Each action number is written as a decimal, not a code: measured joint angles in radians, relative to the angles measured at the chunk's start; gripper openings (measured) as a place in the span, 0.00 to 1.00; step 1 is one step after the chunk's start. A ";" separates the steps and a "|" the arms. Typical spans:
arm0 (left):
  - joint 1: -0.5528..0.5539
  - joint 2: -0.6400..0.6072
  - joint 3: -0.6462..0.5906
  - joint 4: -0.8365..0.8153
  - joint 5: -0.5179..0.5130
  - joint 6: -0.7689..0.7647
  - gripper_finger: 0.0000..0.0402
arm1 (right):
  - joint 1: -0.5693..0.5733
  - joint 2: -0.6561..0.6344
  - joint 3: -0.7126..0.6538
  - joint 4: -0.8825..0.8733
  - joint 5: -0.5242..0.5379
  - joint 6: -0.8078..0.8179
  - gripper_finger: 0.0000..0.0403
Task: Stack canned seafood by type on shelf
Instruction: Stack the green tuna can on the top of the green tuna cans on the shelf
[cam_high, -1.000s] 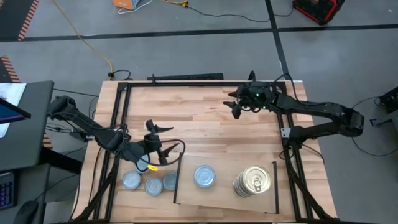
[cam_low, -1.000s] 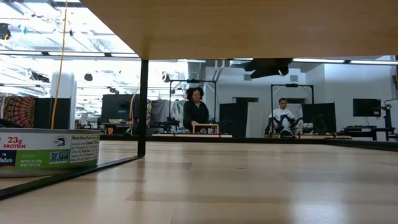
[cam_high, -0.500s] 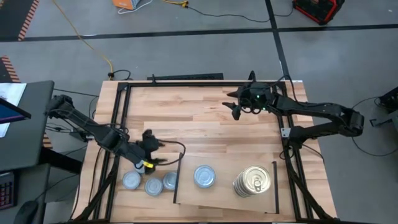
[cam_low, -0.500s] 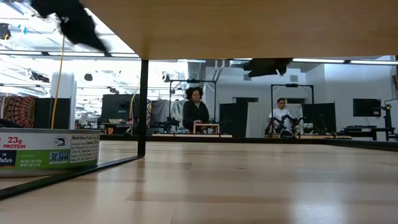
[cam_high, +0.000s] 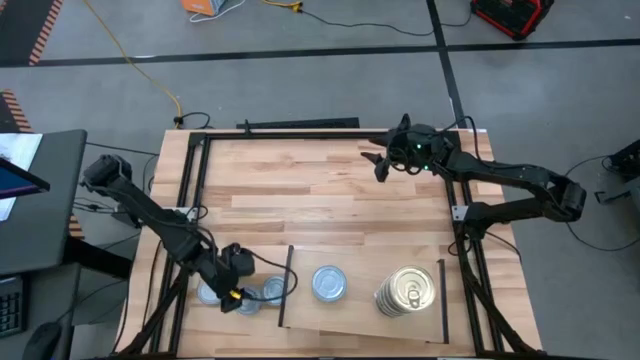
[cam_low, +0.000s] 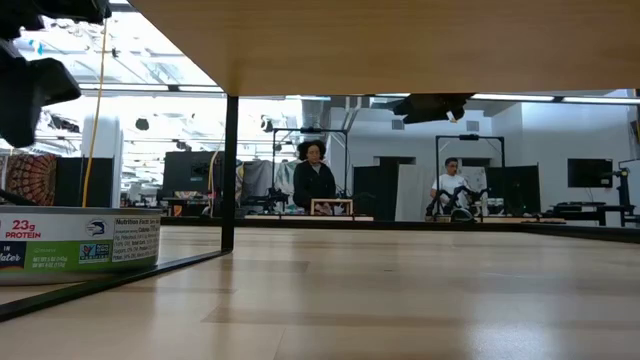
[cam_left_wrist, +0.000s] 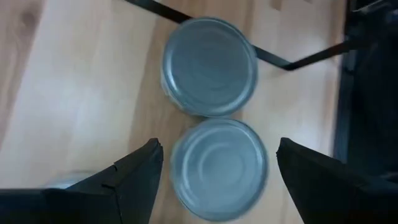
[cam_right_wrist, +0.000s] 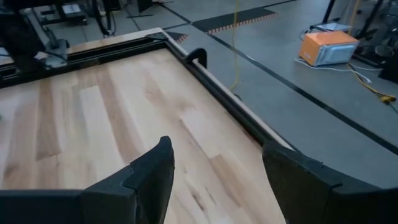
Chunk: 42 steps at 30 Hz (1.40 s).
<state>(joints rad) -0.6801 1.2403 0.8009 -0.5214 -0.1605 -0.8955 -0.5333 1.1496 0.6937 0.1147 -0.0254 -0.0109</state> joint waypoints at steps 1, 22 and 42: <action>-0.013 0.012 0.000 0.004 -0.024 -0.001 0.75 | -0.005 0.000 0.000 0.004 0.000 0.001 0.67; -0.012 0.217 0.001 -0.299 -0.391 -0.152 0.75 | -0.019 0.000 0.000 0.044 -0.003 0.011 0.67; 0.078 -0.111 0.138 -0.696 -0.172 -0.201 0.75 | 0.049 0.000 0.000 -0.007 -0.006 0.011 0.67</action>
<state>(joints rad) -0.6020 1.1291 0.9390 -1.2170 -0.3327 -1.0963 -0.4839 1.1500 0.6941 0.1074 -0.0311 -0.0002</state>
